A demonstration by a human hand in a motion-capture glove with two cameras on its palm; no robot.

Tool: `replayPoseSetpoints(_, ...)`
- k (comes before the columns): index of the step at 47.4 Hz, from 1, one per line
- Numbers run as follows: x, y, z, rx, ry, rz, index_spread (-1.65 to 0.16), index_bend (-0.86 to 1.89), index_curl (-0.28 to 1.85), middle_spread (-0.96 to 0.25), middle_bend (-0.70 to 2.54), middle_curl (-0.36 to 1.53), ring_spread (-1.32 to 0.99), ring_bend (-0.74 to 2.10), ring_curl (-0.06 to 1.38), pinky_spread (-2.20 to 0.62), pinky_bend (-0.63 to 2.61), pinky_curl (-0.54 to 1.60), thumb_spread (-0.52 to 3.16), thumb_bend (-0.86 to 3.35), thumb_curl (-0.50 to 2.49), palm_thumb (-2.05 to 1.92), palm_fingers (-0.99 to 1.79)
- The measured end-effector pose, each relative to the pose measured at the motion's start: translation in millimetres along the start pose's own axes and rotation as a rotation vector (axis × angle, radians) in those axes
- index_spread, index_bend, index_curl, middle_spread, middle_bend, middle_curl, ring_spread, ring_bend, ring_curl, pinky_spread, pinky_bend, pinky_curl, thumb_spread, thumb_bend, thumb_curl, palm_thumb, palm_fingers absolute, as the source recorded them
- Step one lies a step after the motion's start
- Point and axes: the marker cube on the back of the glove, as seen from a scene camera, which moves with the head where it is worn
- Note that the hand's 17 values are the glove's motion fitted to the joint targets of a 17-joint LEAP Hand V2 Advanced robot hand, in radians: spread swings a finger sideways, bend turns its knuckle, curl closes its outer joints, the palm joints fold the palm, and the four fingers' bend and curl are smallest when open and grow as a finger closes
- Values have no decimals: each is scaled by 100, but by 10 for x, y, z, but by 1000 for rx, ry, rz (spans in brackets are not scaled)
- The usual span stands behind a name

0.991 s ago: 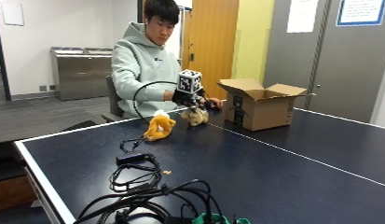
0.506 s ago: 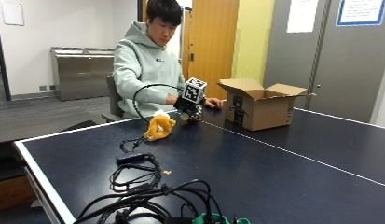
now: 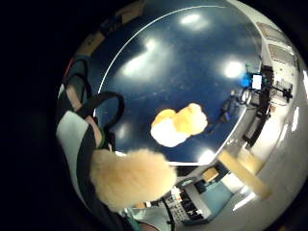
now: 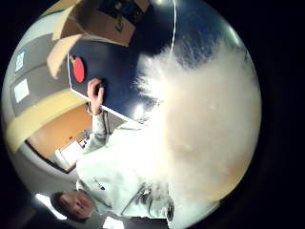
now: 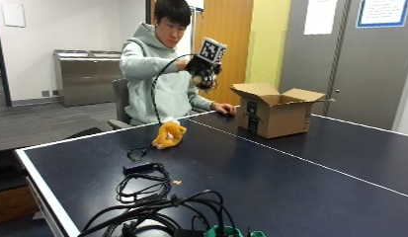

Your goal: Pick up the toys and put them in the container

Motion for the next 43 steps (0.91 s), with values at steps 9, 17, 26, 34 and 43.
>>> replayPoseSetpoints(9, -457, 32, -1103, 303, -61, -33, -29, 40, 89, -14, 100, 61, -29, 120, 60, -35, 103, 47, 97, 6, 65, 53, 108)
replayPoseSetpoints(17, -1095, -98, -1704, 656, -216, -257, -29, 39, 96, -14, 100, 64, -29, 122, 60, -35, 104, 49, 95, 4, 69, 56, 106)
replayPoseSetpoints(26, -1146, -902, -1818, 854, -280, 89, -30, 36, 102, -14, 99, 65, -29, 123, 60, -34, 103, 49, 94, -1, 71, 53, 103)
replayPoseSetpoints(34, -778, -1408, -1311, 609, -33, -7, -28, 12, 90, -4, 42, 50, -13, 54, 50, -12, 111, 53, 105, -15, 51, -4, -55)
replayPoseSetpoints(43, -1030, -914, -1368, 601, -217, -33, -26, 3, 63, 2, 14, 38, -3, 22, 28, 1, 100, 41, 104, -8, 41, -9, -36)
